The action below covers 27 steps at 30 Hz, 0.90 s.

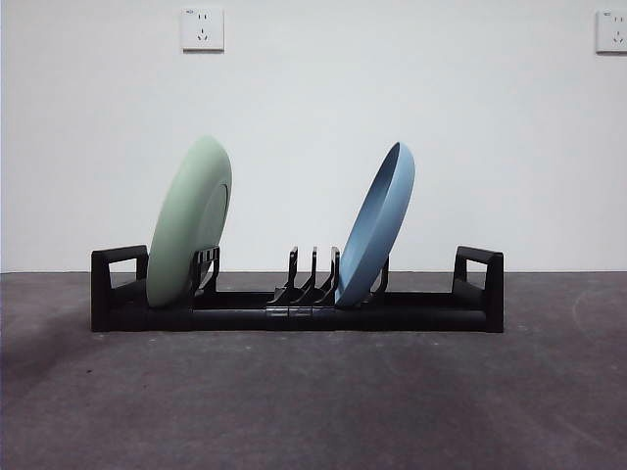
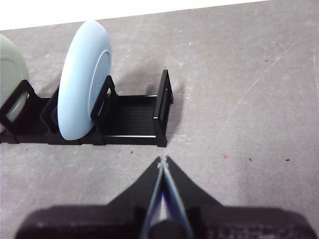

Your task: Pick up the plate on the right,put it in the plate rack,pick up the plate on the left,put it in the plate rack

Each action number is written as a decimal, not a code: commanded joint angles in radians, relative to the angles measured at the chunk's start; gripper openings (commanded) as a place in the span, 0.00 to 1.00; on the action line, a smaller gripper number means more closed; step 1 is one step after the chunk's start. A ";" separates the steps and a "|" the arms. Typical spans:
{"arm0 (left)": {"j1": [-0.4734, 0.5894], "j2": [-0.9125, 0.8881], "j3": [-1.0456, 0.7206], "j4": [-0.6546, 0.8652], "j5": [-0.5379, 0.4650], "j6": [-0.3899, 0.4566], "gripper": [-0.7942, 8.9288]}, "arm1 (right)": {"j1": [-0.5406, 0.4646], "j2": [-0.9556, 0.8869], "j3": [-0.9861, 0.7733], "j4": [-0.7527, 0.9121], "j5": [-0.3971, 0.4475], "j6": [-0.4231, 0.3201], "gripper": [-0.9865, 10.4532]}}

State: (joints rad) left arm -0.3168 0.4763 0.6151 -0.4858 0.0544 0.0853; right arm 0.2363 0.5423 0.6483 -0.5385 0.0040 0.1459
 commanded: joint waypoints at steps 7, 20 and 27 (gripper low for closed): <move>0.003 0.026 -0.007 -0.023 -0.002 -0.007 0.08 | 0.000 0.001 -0.006 0.005 0.003 0.010 0.09; 0.262 -0.367 -0.439 0.391 0.027 -0.011 0.08 | 0.000 0.001 -0.006 0.005 0.003 0.010 0.09; 0.305 -0.451 -0.564 0.366 0.027 -0.011 0.08 | 0.000 0.001 -0.006 0.005 0.003 0.010 0.09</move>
State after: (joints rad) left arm -0.0154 0.0296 0.0608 -0.1238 0.0780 0.0841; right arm 0.2363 0.5430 0.6483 -0.5385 0.0040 0.1459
